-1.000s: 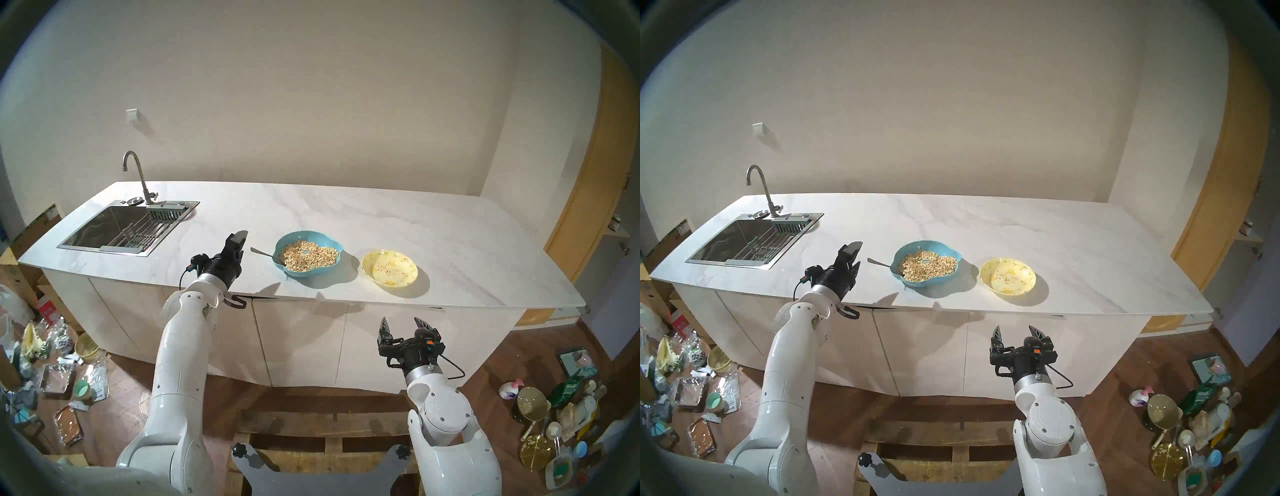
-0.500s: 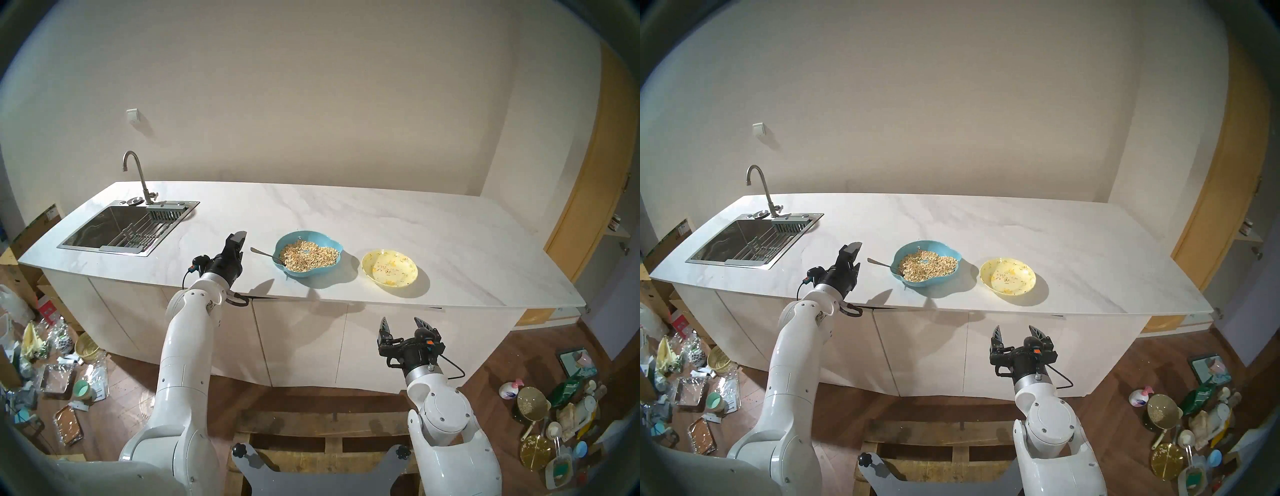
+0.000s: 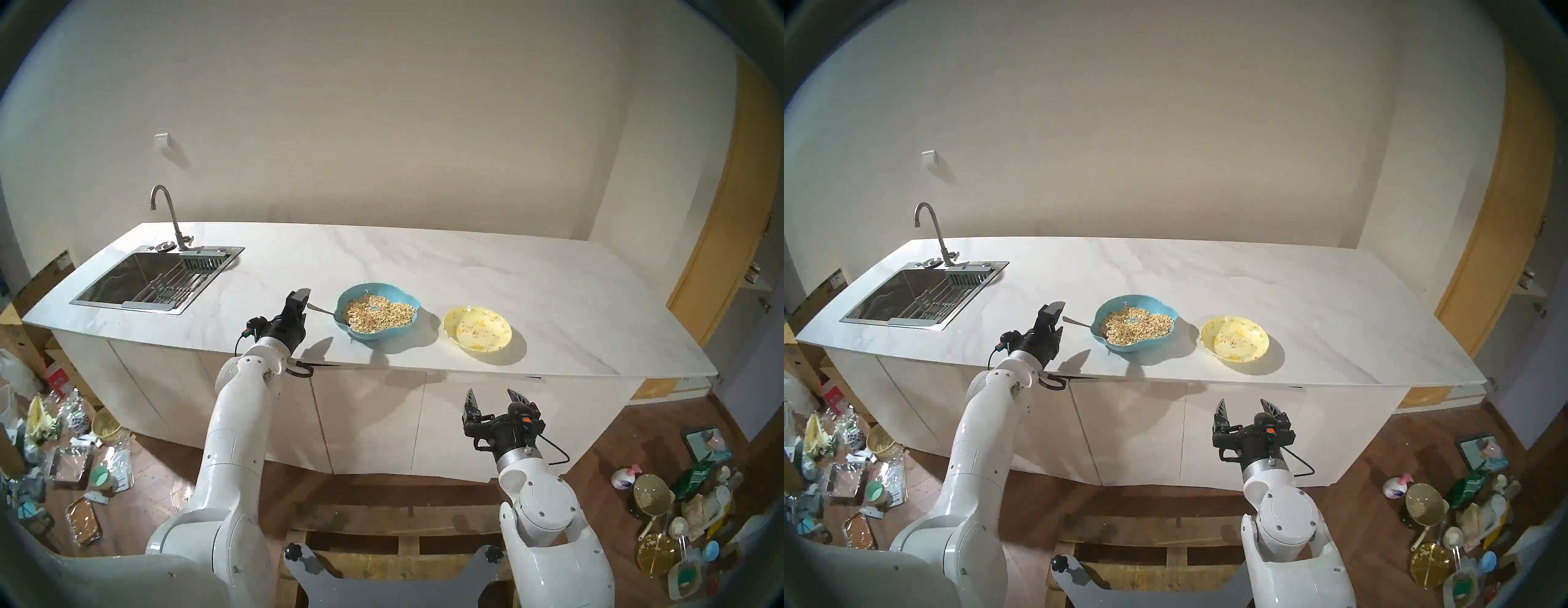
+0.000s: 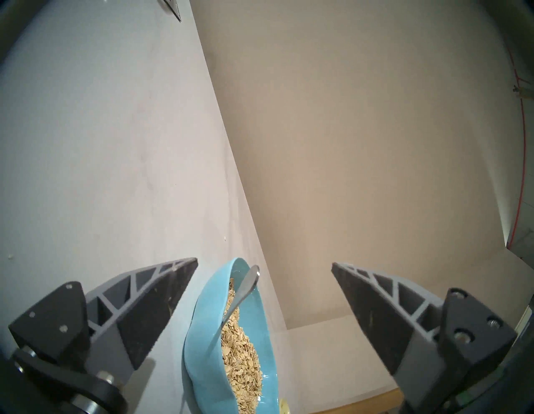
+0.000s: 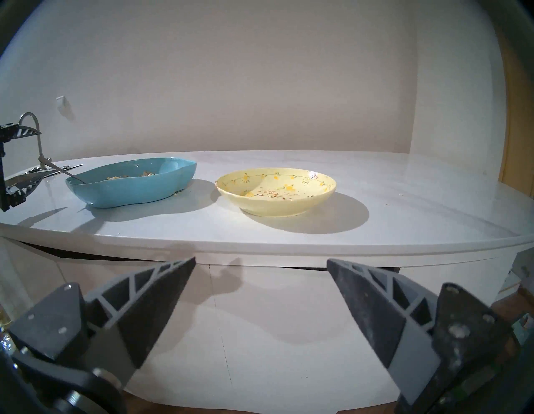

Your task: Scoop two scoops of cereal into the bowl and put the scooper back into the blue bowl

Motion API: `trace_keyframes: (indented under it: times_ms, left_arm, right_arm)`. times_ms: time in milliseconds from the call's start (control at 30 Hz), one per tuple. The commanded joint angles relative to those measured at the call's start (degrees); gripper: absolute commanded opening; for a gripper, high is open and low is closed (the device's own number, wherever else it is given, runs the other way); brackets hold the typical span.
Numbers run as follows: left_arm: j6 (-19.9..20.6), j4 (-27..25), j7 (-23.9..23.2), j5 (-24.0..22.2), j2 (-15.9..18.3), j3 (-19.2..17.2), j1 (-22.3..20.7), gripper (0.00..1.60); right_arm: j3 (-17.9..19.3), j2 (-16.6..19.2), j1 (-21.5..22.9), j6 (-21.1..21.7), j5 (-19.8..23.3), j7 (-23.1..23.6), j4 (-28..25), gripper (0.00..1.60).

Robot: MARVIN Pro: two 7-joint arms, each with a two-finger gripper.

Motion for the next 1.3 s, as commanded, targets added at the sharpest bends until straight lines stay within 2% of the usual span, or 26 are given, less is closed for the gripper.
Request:
trace_keyframes:
  times_ms: [0,367,667,1033,1267]
  left_arm:
    - [-0.76,-0.72,-2.09,0.16,-0.17,0.87,-2.85,1.60]
    - [-1.94,0.67,-2.62,-0.08,-0.63,1.94,-3.50,1.60]
    - [-2.71,-0.23,-2.24,-0.18,-1.07,2.43,-2.75,1.60]
    - [-3.12,-2.76,-1.38,-0.80,-1.16,1.66,-0.49,1.60]
    - [-3.34,-1.30,-1.25,-1.02,-1.06,1.03,-0.91,1.60]
  right_arm:
    - [-0.08,-0.10,0.30,-0.29,0.04,0.01,-1.34,1.60]
    - [-0.08,-0.10,0.27,-0.26,0.04,0.00,-1.39,1.60]
    - [-0.08,-0.10,0.27,-0.26,0.04,0.01,-1.39,1.60]
    - [-0.08,-0.10,0.26,-0.25,0.04,0.01,-1.41,1.60]
    - [-0.08,-0.10,0.26,-0.25,0.04,0.01,-1.42,1.60]
